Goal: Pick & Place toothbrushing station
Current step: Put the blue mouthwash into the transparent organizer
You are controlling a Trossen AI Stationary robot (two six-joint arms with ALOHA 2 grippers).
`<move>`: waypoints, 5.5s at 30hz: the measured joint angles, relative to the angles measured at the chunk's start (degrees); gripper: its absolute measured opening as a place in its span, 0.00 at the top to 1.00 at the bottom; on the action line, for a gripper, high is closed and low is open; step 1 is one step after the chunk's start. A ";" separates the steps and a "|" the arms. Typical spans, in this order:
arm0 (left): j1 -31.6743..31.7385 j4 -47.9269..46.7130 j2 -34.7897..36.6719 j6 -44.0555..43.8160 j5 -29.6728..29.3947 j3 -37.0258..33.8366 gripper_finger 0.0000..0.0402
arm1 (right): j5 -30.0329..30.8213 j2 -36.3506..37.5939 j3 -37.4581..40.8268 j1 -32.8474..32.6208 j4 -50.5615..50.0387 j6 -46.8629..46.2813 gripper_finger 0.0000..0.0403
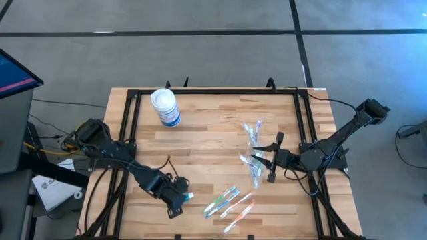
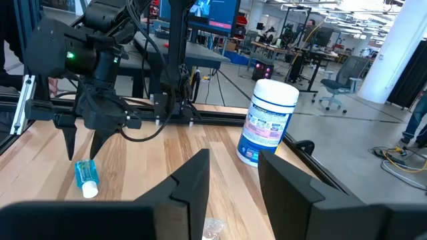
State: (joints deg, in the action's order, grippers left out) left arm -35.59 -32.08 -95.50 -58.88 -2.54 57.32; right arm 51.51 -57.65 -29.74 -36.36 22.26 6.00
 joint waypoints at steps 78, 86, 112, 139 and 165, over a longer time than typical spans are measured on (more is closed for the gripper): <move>3.57 5.95 3.03 11.10 -26.19 -3.23 0.67 | -0.07 -0.60 0.00 0.07 -0.49 -0.50 0.71; 6.77 9.91 3.13 19.54 -31.64 -3.21 0.67 | -0.24 -0.85 0.02 1.28 0.12 -1.98 0.71; 15.90 51.66 3.29 54.13 -26.12 -3.10 0.67 | -10.27 -0.85 0.02 8.09 3.85 -2.99 0.71; 27.80 64.89 3.32 57.61 -5.13 -3.06 0.67 | -27.86 -0.85 0.02 16.39 14.05 3.47 0.68; 28.20 68.57 3.32 60.39 -4.11 -3.05 0.67 | -32.63 -12.59 -3.90 20.22 27.47 6.64 0.51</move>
State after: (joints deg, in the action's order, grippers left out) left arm -7.40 36.49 -92.18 1.52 -6.66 54.27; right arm 18.87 -70.23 -33.63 -16.13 49.73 12.64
